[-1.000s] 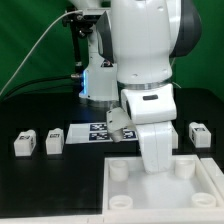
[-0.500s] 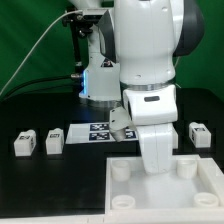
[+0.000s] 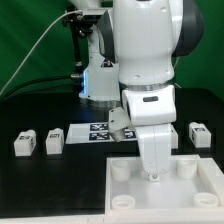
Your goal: Assemble one leg
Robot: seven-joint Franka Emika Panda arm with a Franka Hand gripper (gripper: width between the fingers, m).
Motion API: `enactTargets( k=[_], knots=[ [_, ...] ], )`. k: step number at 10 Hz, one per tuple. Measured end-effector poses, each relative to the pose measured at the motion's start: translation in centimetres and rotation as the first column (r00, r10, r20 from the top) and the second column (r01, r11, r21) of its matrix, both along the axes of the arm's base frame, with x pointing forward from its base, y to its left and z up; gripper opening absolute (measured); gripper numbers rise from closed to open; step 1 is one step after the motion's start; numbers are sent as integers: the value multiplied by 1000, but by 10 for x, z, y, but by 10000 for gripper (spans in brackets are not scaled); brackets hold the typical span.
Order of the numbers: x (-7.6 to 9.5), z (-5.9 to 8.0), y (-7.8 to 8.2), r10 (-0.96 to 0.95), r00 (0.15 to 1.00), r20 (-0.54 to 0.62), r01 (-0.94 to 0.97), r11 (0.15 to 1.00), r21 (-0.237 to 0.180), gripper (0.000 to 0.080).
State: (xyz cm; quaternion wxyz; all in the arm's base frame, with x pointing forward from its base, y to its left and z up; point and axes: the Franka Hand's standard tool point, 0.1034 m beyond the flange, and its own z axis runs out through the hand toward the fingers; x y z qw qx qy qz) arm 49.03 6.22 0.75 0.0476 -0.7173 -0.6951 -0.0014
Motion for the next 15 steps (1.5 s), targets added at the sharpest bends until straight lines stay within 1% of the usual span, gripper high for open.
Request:
enactTargets(
  k=[1, 6, 7, 8, 9, 10, 11, 12, 13, 14, 15],
  knots=[
    [0, 0, 0, 0, 1000, 0, 0, 1000, 0, 643],
    [0, 0, -1, -2, 1000, 0, 2, 1000, 0, 649],
    [-1, 7, 1, -72, 997, 3, 72, 997, -8, 649],
    [-8, 23, 6, -141, 990, 15, 141, 990, -18, 649],
    [-17, 41, 14, -165, 986, 30, 166, 986, -25, 649],
    [-26, 55, 23, -260, 965, 28, 261, 965, -37, 649],
    [-33, 68, 38, -399, 916, 30, 400, 915, -46, 649],
    [-40, 74, 55, -529, 848, 33, 530, 847, -49, 649],
    [-45, 77, 70, -637, 770, 32, 638, 768, -51, 649],
    [-46, 82, 85, -721, 692, 33, 722, 690, -47, 649],
    [-50, 80, 97, -810, 585, 28, 810, 584, -50, 649]
  ],
)
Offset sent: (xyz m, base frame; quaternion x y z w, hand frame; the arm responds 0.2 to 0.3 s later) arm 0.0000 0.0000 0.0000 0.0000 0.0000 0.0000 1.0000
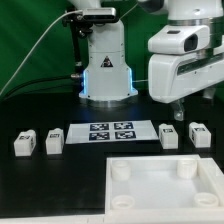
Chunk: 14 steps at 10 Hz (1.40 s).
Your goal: Assemble one leg
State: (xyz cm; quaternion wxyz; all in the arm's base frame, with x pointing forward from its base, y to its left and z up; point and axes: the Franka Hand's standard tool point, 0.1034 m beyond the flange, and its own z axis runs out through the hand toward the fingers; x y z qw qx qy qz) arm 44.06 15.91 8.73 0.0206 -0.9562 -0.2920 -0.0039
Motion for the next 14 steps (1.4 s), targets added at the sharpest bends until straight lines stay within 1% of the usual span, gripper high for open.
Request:
enactTargets(
  k=[1, 2, 3, 4, 5, 6, 7, 8, 9, 10, 11, 12, 13, 14],
  knots=[
    [-3, -4, 6, -107, 994, 0, 107, 994, 7, 649],
    [-3, -4, 6, -197, 980, -9, 197, 980, 10, 649],
    [-3, -4, 6, -246, 969, -12, 246, 969, 11, 649],
    [-3, -4, 7, -364, 931, -24, 364, 931, 14, 649],
    [-5, -7, 10, -477, 878, -36, 478, 878, 26, 649],
    [-15, -23, 13, -567, 822, -58, 570, 821, 45, 649],
    [-23, -31, 16, -564, 822, -81, 568, 823, 27, 649],
    [-26, -33, 18, -586, 803, -108, 590, 807, 15, 649],
    [-29, -36, 19, -597, 793, -120, 603, 798, 14, 649],
    [-38, -41, 20, -593, 780, -198, 594, 802, -62, 649],
    [-40, -41, 23, -588, 762, -271, 576, 807, -131, 649],
    [-37, -43, 25, -583, 749, -314, 562, 811, -164, 649],
    [-43, -43, 24, -580, 711, -398, 528, 814, -242, 649],
    [-43, -41, 23, -572, 670, -473, 486, 820, -303, 649]
  ],
)
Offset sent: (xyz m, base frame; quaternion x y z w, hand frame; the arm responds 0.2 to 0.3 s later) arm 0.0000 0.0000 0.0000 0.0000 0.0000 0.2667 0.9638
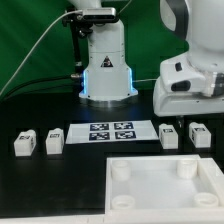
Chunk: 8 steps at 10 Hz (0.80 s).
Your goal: Assemble one leg
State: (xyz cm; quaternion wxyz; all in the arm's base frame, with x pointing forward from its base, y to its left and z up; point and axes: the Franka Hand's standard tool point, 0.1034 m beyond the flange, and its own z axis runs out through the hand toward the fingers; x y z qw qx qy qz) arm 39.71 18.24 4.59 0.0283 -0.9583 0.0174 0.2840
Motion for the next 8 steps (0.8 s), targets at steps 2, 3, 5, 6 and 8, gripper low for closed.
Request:
enactTargets(
  k=[2, 3, 5, 6, 8],
  knots=[
    [2, -2, -1, 17, 983, -182, -17, 1000, 2, 649],
    [2, -4, -2, 20, 972, -233, -20, 1000, 3, 649],
    [2, -6, -1, 22, 969, -245, -22, 1000, 4, 649],
    [-4, -10, 2, 11, 967, -256, -14, 1000, -8, 649],
    [-16, -22, 8, -4, 957, -290, -3, 1000, -24, 649]
  ],
)
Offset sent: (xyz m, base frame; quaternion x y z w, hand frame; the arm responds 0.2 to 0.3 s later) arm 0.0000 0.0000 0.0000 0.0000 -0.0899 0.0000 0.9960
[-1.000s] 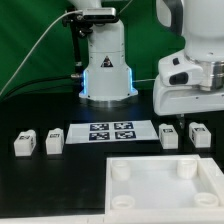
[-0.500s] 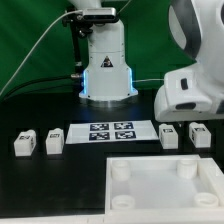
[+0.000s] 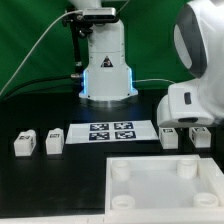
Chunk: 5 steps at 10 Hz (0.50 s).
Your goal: Assemble one leg
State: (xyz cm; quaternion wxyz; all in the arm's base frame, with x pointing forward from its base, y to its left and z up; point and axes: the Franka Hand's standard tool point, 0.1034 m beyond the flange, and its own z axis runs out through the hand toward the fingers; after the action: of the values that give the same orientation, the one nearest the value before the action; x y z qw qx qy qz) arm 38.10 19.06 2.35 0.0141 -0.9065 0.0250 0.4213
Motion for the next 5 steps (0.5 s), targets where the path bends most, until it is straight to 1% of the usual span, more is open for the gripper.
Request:
enactTargets(
  k=[3, 5],
  knots=[
    [-9, -11, 5, 11, 1000, -5, -11, 1000, 1, 649],
    [-11, -13, 6, 13, 1000, -10, -13, 1000, 2, 649]
  ],
)
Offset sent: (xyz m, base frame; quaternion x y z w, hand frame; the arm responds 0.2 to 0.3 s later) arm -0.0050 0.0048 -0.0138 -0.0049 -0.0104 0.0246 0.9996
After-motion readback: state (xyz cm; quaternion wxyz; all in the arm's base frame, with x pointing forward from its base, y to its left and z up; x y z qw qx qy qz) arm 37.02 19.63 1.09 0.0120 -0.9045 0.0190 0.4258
